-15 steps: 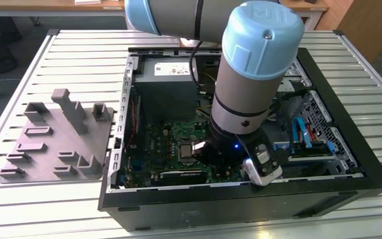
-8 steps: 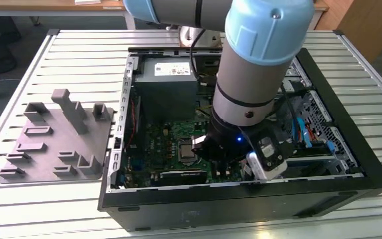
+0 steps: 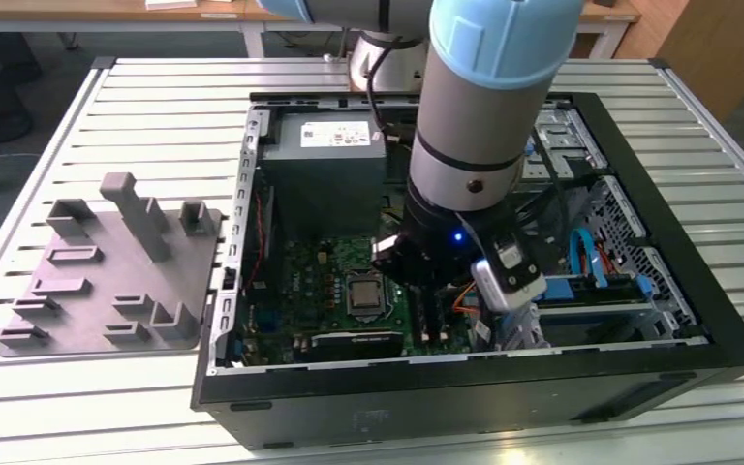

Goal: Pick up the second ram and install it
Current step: 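Press down the second ram until it locks into place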

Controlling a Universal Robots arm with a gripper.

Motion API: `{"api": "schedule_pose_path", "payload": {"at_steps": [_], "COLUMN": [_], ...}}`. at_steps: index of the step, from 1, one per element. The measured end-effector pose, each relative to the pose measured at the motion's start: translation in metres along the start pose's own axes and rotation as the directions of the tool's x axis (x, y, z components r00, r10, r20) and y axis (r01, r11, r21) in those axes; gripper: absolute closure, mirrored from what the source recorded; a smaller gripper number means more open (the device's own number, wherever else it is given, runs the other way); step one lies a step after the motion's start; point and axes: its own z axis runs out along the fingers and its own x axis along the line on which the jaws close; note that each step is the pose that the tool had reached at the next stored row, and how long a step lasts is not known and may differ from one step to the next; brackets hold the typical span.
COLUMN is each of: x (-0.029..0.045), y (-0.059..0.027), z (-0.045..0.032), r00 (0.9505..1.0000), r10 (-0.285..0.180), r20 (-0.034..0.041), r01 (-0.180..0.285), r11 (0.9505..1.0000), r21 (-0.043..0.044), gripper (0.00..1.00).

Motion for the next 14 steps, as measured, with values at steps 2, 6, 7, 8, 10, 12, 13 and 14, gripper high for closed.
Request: {"api": "schedule_pose_path", "payload": {"at_steps": [2, 6, 7, 8, 10, 12, 13, 14], "x": [0.0005, 0.0012, 0.0012, 0.0012, 0.0013, 0.0014, 0.0015, 0.0015], "y": [0.0094, 0.0217, 0.0223, 0.0222, 0.0221, 0.0219, 0.0219, 0.0219], "z": [0.0002, -0.0002, -0.0025, -0.007, -0.0161, -0.0225, -0.023, -0.0229], "r00": [1.0, 1.0, 1.0, 1.0, 1.0, 1.0, 1.0, 1.0], "r10": [0.0, 0.0, 0.0, 0.0, 0.0, 0.0, 0.0, 0.0], "r20": [-0.0001, -0.0001, -0.0002, -0.0002, -0.0001, -0.0002, -0.0003, -0.0001], "r01": [0.0, 0.0, 0.0, 0.0, 0.0, 0.0, 0.0, 0.0], "r11": [1.0, 1.0, 1.0, 1.0, 1.0, 1.0, 1.0, 1.0], "r21": [-0.0006, -0.0018, -0.0014, -0.0014, -0.0015, -0.0018, -0.0029, -0.0038], "gripper": [0.9, 0.9, 0.9, 0.9, 0.9, 0.9, 0.9, 0.9]}}
